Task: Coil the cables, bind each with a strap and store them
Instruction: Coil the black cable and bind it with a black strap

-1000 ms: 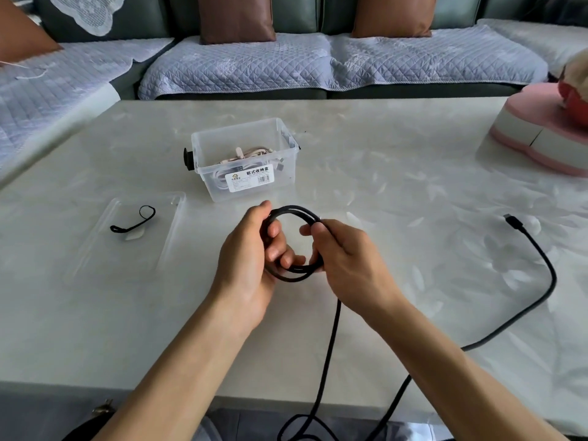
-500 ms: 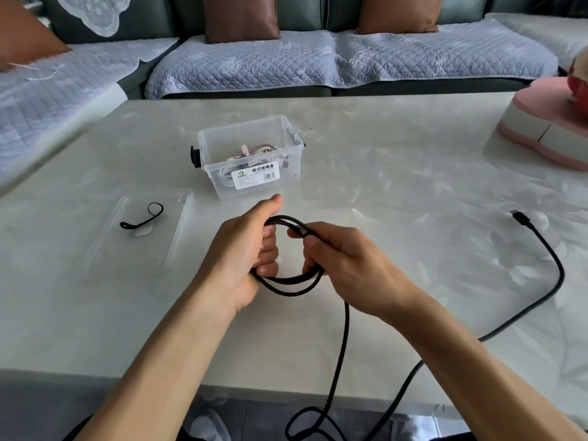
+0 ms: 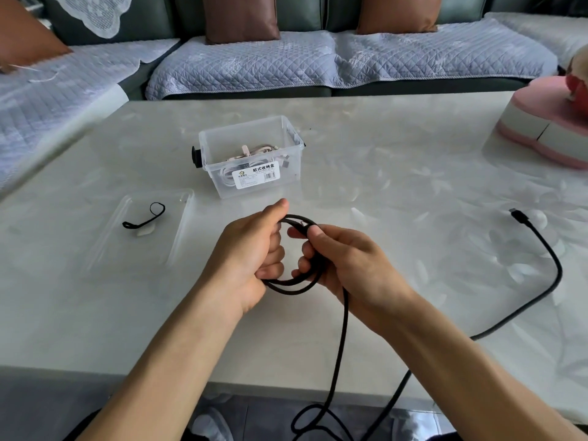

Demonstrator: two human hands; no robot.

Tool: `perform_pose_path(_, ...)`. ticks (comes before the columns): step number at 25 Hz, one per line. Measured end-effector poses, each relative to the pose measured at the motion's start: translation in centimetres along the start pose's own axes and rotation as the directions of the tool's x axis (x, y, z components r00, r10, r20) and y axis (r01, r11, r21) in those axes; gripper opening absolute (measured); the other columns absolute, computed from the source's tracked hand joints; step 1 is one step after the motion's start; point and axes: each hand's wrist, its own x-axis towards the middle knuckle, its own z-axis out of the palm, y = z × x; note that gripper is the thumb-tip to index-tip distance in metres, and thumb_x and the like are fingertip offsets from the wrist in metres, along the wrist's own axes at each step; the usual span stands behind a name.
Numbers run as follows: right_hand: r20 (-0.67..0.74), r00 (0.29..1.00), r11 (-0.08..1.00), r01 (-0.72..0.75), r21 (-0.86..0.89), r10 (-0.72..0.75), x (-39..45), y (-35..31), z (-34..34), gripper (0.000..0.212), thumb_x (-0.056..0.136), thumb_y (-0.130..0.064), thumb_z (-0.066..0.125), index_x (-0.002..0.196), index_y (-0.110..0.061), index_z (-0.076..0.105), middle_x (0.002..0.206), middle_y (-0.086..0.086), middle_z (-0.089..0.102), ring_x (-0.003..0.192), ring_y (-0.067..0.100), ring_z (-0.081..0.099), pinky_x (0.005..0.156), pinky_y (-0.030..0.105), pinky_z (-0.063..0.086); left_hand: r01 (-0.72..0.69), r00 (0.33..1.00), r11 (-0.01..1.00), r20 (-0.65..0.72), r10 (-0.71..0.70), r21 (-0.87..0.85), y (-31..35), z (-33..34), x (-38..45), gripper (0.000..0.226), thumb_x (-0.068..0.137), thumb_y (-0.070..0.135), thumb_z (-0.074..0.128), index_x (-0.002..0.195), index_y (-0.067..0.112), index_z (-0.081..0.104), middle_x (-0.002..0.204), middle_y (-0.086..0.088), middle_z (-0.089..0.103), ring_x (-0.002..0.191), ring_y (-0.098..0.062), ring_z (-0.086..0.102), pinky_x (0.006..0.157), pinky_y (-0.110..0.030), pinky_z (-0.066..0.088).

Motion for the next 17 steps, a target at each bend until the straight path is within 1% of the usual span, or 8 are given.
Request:
perform_pose_path(3, 0.014, 0.995, 0.994, -0.103, 0.045, 0.103, 0.0, 0.0, 0.3, 0.037, 0.099, -0.028, 0.050, 0.110, 0.005, 0.064, 0.079, 0.009, 0.063, 0.074, 0.023, 0.065, 0.080, 0.036, 0.057, 0.008, 0.999, 0.995, -0.049, -0.013, -0.096, -0.2, -0.1, 0.4, 0.043, 0.094, 0.029, 0.060, 0.061, 0.022, 0.033, 0.048, 0.007, 0.014, 0.038, -0.009, 0.011, 0.036, -0.017, 0.009)
perform_pose_path(5, 0.036, 0.985, 0.973, -0.172, 0.156, 0.169, 0.0, -0.3, 0.1, 0.040, 0.099, -0.027, 0.045, 0.110, 0.006, 0.064, 0.088, 0.017, 0.067, 0.080, 0.028, 0.068, 0.077, 0.039, 0.058, -0.011, 0.997, 0.990, -0.076, 0.000, -0.143, 0.0, -0.5, 0.7, 0.043, 0.095, 0.029, 0.059, 0.062, 0.022, 0.032, 0.048, 0.007, 0.013, 0.037, -0.009, 0.010, 0.037, -0.018, 0.009)
perform_pose_path(6, 0.039, 0.982, 0.966, -0.190, 0.173, 0.186, 0.0, -0.5, 0.0, 0.037, 0.098, -0.024, 0.044, 0.108, 0.006, 0.065, 0.092, 0.019, 0.068, 0.082, 0.029, 0.069, 0.073, 0.037, 0.058, -0.022, 0.996, 0.986, -0.090, 0.007, -0.167, 0.0, -0.6, 0.8, 0.042, 0.095, 0.029, 0.058, 0.063, 0.022, 0.032, 0.048, 0.007, 0.013, 0.037, -0.009, 0.010, 0.037, -0.017, 0.009)
perform_pose_path(8, 0.026, 0.985, 0.980, -0.171, 0.098, 0.169, 0.0, -0.5, -0.2, 0.025, 0.095, -0.013, 0.048, 0.104, 0.002, 0.066, 0.097, 0.020, 0.069, 0.083, 0.029, 0.069, 0.067, 0.034, 0.057, -0.045, 0.993, 0.978, -0.118, 0.022, -0.202, -0.1, -0.8, 1.0, 0.041, 0.096, 0.029, 0.058, 0.065, 0.022, 0.032, 0.048, 0.007, 0.012, 0.037, -0.009, 0.010, 0.038, -0.018, 0.008)
perform_pose_path(11, 0.019, 0.992, 0.992, -0.121, -0.026, 0.121, -0.1, -0.3, -0.7, 0.014, 0.091, -0.003, 0.058, 0.102, 0.002, 0.064, 0.094, 0.019, 0.070, 0.085, 0.030, 0.071, 0.069, 0.032, 0.057, -0.067, 0.989, 0.971, -0.145, 0.034, -0.230, -0.3, -0.8, 1.1, 0.041, 0.096, 0.031, 0.058, 0.065, 0.022, 0.032, 0.048, 0.007, 0.012, 0.039, -0.010, 0.009, 0.038, -0.018, 0.008)
perform_pose_path(14, -0.031, 0.992, 0.980, -0.125, -0.154, 0.121, -0.2, -0.4, -1.0, 0.007, 0.087, -0.005, 0.066, 0.092, -0.001, 0.068, 0.084, 0.014, 0.071, 0.079, 0.027, 0.072, 0.067, 0.030, 0.057, -0.064, 0.989, 0.966, -0.143, 0.028, -0.251, -0.3, -0.8, 1.2, 0.041, 0.096, 0.032, 0.058, 0.065, 0.022, 0.032, 0.050, 0.007, 0.011, 0.040, -0.010, 0.009, 0.038, -0.019, 0.009)
perform_pose_path(15, -0.064, 0.991, 0.978, -0.126, -0.166, 0.117, -0.1, -0.4, -1.0, 0.006, 0.087, -0.007, 0.066, 0.089, -0.002, 0.069, 0.083, 0.013, 0.071, 0.075, 0.025, 0.071, 0.064, 0.028, 0.056, -0.060, 0.990, 0.965, -0.141, 0.024, -0.254, -0.3, -0.8, 1.3, 0.041, 0.096, 0.033, 0.058, 0.065, 0.022, 0.033, 0.051, 0.006, 0.011, 0.040, -0.011, 0.009, 0.038, -0.020, 0.008)
perform_pose_path(17, -0.149, 0.986, 0.989, -0.095, -0.117, 0.077, 0.0, -0.3, -1.0, 0.010, 0.089, -0.010, 0.065, 0.088, -0.001, 0.069, 0.078, 0.012, 0.069, 0.068, 0.021, 0.069, 0.060, 0.026, 0.055, -0.054, 0.991, 0.963, -0.135, 0.019, -0.263, -0.3, -0.8, 1.2, 0.042, 0.096, 0.033, 0.058, 0.065, 0.023, 0.032, 0.051, 0.006, 0.011, 0.040, -0.011, 0.009, 0.038, -0.020, 0.008)
